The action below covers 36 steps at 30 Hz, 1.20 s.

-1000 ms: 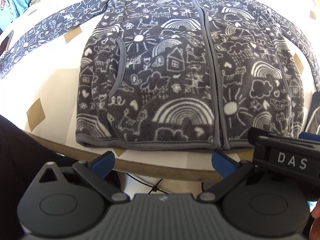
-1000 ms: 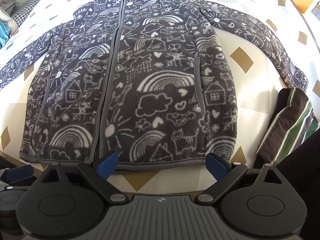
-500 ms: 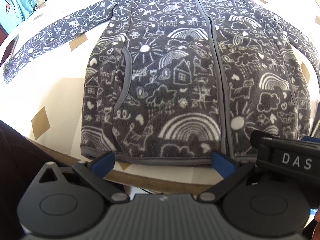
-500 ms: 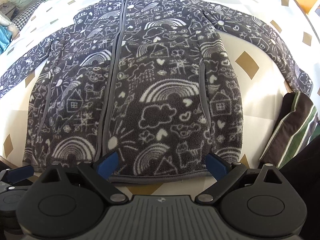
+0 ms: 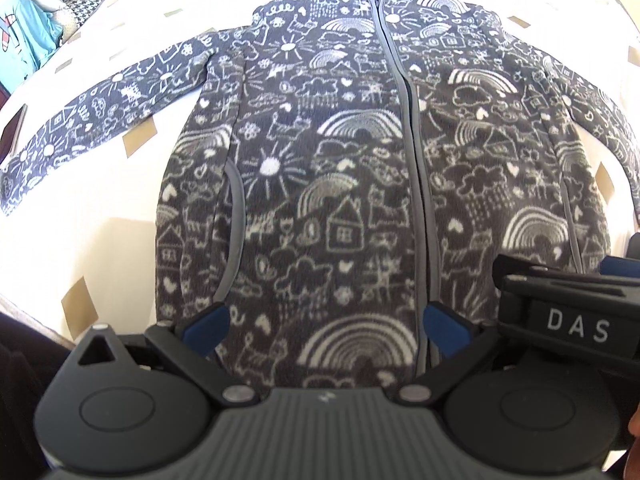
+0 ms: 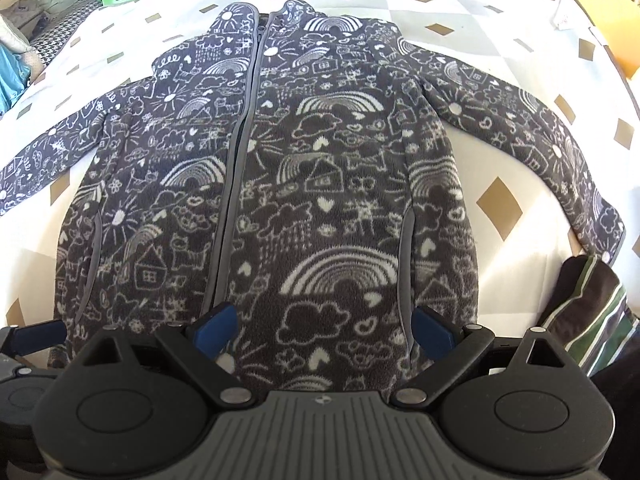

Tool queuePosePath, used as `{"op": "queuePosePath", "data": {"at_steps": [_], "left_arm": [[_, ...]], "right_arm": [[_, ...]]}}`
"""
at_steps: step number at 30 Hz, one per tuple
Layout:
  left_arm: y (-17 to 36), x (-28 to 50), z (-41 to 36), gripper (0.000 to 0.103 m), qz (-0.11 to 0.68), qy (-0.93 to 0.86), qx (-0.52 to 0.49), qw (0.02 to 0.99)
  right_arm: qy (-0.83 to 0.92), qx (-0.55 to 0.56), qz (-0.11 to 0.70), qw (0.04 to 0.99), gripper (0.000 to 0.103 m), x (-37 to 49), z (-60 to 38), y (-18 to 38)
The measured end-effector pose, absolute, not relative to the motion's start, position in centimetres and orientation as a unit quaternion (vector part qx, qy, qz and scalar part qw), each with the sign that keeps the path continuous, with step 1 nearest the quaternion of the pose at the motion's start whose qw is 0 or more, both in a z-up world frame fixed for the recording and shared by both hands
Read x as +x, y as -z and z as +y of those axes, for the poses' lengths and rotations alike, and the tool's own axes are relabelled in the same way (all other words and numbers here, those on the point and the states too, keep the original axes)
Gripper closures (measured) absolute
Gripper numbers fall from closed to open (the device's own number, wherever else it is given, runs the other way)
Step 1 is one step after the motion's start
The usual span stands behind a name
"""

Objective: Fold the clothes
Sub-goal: 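Move the right gripper to the jacket side and lift the fabric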

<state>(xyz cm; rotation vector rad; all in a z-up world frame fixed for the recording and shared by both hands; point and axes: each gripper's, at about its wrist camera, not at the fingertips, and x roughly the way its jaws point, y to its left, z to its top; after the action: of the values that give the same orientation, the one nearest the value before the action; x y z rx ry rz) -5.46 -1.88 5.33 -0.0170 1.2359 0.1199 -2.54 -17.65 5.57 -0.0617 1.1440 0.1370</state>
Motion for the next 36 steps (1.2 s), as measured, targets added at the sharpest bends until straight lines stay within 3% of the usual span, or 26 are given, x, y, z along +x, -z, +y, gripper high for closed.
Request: {"op": "queuePosePath", "data": {"at_steps": [36], "left_arm": [[-6.0,5.9,-0.6,0.0,0.571,-0.06,0.026,0.819]], "right_arm": [[-0.171,-0.051,0.489,0.854,0.009,9.2,-21.7,-6.8]]}}
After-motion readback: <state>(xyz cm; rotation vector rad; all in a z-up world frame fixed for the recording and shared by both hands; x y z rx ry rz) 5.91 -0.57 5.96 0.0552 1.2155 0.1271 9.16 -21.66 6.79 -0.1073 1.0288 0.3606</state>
